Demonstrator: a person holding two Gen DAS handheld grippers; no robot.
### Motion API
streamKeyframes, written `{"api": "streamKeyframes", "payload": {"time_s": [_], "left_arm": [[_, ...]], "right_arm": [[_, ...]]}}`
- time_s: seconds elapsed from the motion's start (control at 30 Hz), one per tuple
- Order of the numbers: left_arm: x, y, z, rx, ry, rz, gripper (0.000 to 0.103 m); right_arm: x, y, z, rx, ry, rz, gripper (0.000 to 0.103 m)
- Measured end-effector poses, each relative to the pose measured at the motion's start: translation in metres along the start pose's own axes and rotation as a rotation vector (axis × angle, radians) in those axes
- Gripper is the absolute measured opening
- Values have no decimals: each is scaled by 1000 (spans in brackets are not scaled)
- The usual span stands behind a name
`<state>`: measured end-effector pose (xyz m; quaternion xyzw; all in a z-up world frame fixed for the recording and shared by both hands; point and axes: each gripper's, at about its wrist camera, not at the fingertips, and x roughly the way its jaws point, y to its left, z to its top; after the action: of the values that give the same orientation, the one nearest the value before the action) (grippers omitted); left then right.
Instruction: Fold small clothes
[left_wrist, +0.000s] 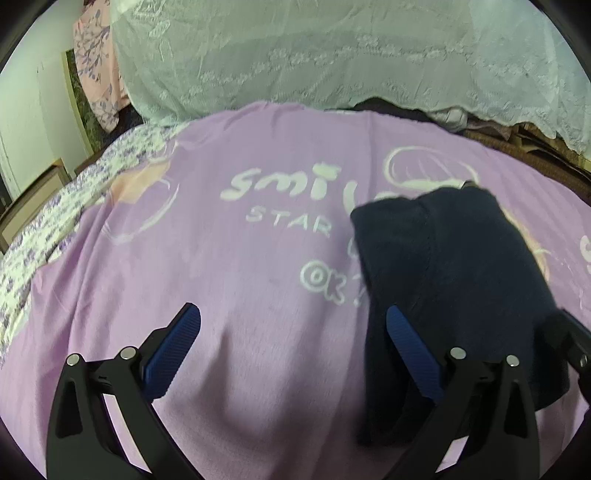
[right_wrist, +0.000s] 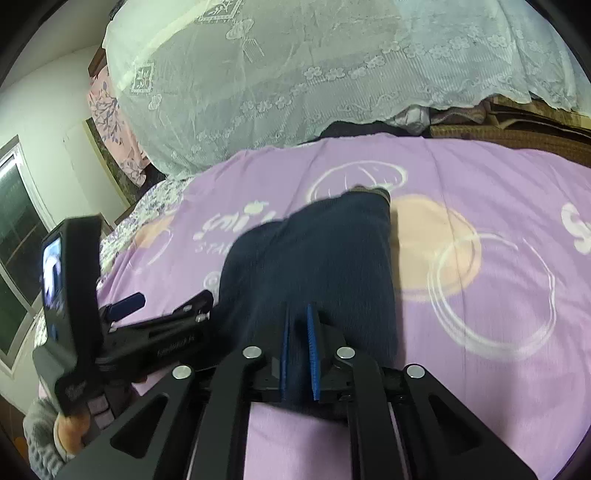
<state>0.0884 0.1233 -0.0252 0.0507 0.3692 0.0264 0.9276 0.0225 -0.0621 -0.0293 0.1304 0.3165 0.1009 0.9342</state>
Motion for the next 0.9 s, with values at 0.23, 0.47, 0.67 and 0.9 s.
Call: {"api": "streamKeyframes", "payload": {"time_s": [0.23, 0.47, 0.67, 0.9], "left_arm": [[-4, -10, 24, 18, -33, -19, 98], [20, -19, 36, 16, -12, -11, 98], [48, -23, 28, 21, 43, -19, 99], [54, -30, 22, 49, 34, -5, 99]], "right_arm": [[20, 2, 34, -12, -25, -10, 21], [51, -12, 54, 34, 0, -42, 21], [71, -26, 49, 75, 42, -24, 19], [82, -32, 41, 68, 76, -19, 19]]}}
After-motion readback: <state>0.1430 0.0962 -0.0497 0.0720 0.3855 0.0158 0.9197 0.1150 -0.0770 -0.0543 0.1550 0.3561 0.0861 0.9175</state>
